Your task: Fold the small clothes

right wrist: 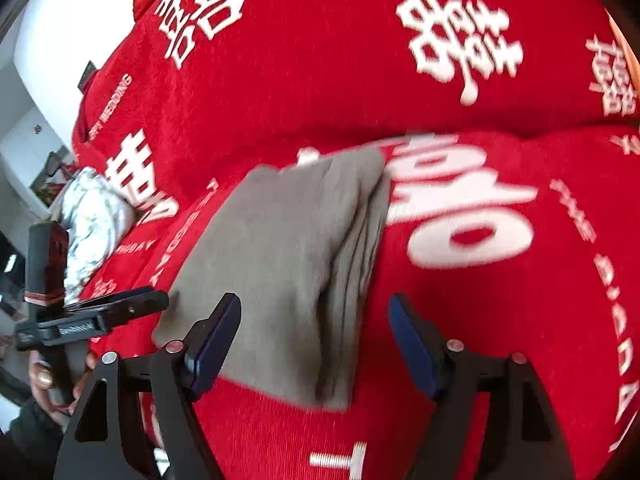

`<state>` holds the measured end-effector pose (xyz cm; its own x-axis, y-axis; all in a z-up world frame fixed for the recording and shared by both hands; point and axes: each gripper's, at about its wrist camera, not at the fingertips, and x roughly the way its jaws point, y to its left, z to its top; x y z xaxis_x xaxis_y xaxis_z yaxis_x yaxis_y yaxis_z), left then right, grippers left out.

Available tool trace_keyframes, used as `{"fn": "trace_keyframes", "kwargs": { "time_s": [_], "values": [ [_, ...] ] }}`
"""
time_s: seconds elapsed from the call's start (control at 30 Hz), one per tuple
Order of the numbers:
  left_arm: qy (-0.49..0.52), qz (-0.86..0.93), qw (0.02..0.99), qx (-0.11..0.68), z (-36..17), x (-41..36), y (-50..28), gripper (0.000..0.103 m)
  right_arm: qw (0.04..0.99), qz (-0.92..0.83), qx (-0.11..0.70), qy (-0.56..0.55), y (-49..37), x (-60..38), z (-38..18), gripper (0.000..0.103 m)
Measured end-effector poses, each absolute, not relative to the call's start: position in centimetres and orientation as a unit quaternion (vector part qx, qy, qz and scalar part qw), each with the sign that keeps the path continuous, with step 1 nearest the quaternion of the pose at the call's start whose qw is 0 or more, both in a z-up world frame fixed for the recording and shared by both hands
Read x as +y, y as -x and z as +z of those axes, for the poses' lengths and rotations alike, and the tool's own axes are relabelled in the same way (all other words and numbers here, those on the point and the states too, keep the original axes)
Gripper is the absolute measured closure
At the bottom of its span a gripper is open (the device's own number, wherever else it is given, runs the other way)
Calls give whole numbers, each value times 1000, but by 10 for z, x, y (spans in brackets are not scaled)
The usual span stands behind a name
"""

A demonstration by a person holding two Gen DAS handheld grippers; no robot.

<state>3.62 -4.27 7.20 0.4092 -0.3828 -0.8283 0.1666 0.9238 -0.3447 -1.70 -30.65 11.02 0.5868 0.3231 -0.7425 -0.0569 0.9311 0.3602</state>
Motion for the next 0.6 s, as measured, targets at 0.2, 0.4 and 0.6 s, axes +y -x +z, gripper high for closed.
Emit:
{"fn": "trace_keyframes", "kwargs": {
  "time_s": [0.2,0.4,0.6],
  "values": [
    [184,-187,780,568,57,-47,-88,24,860,76,468,-190,-27,-315,101,20],
    [245,-203,729,606,14,-45,-117,24,820,78,495,-275,-51,-336,61,20],
    [234,-225,734,596,7,-58,-135,21,804,115,494,-310,-73,-331,34,21]
  ]
}}
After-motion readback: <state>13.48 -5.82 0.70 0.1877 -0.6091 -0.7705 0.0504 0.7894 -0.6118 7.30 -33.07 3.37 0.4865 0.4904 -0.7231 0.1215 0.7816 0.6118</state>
